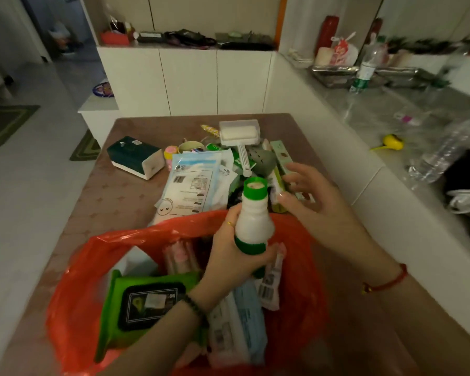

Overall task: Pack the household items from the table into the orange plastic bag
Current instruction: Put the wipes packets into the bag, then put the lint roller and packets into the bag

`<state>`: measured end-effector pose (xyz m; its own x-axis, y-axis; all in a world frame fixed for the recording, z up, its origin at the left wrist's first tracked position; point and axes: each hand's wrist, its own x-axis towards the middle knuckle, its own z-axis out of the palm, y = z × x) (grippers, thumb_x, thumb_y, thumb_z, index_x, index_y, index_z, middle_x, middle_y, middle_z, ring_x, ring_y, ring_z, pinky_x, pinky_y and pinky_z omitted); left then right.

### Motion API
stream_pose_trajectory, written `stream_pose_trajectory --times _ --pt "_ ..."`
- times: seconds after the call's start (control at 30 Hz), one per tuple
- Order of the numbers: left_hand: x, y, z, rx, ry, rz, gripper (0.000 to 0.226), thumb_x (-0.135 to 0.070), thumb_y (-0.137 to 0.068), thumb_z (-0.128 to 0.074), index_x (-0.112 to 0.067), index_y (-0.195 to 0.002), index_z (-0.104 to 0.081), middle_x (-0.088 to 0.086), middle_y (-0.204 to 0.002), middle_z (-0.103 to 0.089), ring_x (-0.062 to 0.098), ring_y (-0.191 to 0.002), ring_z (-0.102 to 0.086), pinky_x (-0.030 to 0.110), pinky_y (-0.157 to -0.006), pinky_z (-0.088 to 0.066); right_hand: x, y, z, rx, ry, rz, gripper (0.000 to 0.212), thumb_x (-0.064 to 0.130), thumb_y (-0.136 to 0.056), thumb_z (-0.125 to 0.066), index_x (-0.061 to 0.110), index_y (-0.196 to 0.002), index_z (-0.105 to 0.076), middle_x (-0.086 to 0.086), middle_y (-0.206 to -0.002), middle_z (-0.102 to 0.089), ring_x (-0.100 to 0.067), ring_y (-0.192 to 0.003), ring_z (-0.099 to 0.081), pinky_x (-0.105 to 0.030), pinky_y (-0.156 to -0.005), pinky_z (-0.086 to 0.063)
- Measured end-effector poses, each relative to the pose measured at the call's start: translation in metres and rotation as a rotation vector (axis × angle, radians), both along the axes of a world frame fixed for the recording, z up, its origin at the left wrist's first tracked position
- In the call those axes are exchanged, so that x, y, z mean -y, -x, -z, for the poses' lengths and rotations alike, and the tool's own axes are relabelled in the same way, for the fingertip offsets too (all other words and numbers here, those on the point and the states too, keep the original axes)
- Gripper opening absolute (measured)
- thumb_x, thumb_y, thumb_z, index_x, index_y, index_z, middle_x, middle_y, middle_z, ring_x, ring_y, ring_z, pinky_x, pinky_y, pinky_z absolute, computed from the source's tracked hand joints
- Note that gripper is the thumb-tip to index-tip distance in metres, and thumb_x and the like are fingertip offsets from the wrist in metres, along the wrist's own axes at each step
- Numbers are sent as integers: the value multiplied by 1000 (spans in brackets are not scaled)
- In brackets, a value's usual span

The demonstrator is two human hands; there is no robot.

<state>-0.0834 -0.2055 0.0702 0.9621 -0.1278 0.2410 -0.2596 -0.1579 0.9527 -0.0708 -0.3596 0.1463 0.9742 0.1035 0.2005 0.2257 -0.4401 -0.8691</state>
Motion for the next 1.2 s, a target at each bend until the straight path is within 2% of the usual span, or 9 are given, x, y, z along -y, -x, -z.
stream_pose_trajectory --times 0.07,0.17,0.33,0.53,0.67,0.77,0.93,1.07,1.2 --pt "13 12 17 -66 70 -13 67 -20 -61 -82 -47 -110 -44 -21 -99 -64 -5 -95 -62 8 -74 -50 25 21 42 -121 136 231 84 40 -72 -71 24 -142 -26 12 -132 -40 3 -120 -39 -12 -99 -34" --pt "25 22 36 -141 96 -11 66 -20 -63 -82 -49 -109 -44 -20 -106 -61 -9 -99 -59 5 -75 -48 43 56 103 -442 200 220 98 19 -74 -75 11 -146 -9 -7 -146 -34 -19 -133 -36 -29 -109 -29" --pt "36 37 60 -268 49 83 72 -17 -66 -80 -51 -111 -35 -22 -113 -54 -17 -102 -53 10 -86 -49 72 78 134 -519 174 386 48 -8 -77 -59 -1 -125 -52 -20 -121 -60 -31 -109 -58 -36 -95 -46" --pt "53 50 74 -314 -109 281 71 -22 -68 -79 -53 -110 -30 -26 -113 -49 -27 -101 -46 -4 -81 -39 81 81 111 -467 -40 391 33 -14 -80 -53 3 -106 -62 -10 -83 -65 -8 -56 -59 -10 -45 -46" --pt "58 51 73 -254 -224 316 46 -26 -76 -70 -45 -106 -41 -3 -113 -59 0 -105 -55 28 -96 -47 79 81 107 -513 -182 395 29 -14 -80 -50 6 -96 -64 -8 -61 -64 -5 -32 -52 -16 -31 -41" --pt "52 43 70 -223 -329 404 38 -33 -76 -67 -31 -109 -48 2 -114 -60 9 -105 -57 36 -96 -47 83 82 99 -516 -187 366 26 -9 -80 -57 5 -99 -66 -10 -73 -68 -8 -51 -62 -15 -43 -47" --pt "30 33 65 -215 -457 645 59 -27 -74 -73 -26 -127 -45 -2 -131 -52 -12 -107 -42 -5 -88 -30 96 73 68 -586 8 148 19 21 -81 -66 28 -99 -65 3 -100 -70 -11 -87 -68 -21 -71 -53" --pt "10 15 48 -280 -450 688 69 -33 -76 -71 -34 -135 -35 -10 -141 -42 -2 -123 -40 8 -99 -33 94 35 34 -458 281 119 25 35 -83 -59 33 -108 -57 10 -95 -62 -9 -78 -66 -18 -63 -48" --pt "-29 -34 11 -258 -372 486 58 -32 -80 -66 -38 -131 -39 -17 -133 -46 2 -123 -44 21 -103 -38 62 -37 2 -331 207 15 33 29 -84 -60 26 -117 -55 5 -94 -66 -13 -79 -67 -23 -65 -53"
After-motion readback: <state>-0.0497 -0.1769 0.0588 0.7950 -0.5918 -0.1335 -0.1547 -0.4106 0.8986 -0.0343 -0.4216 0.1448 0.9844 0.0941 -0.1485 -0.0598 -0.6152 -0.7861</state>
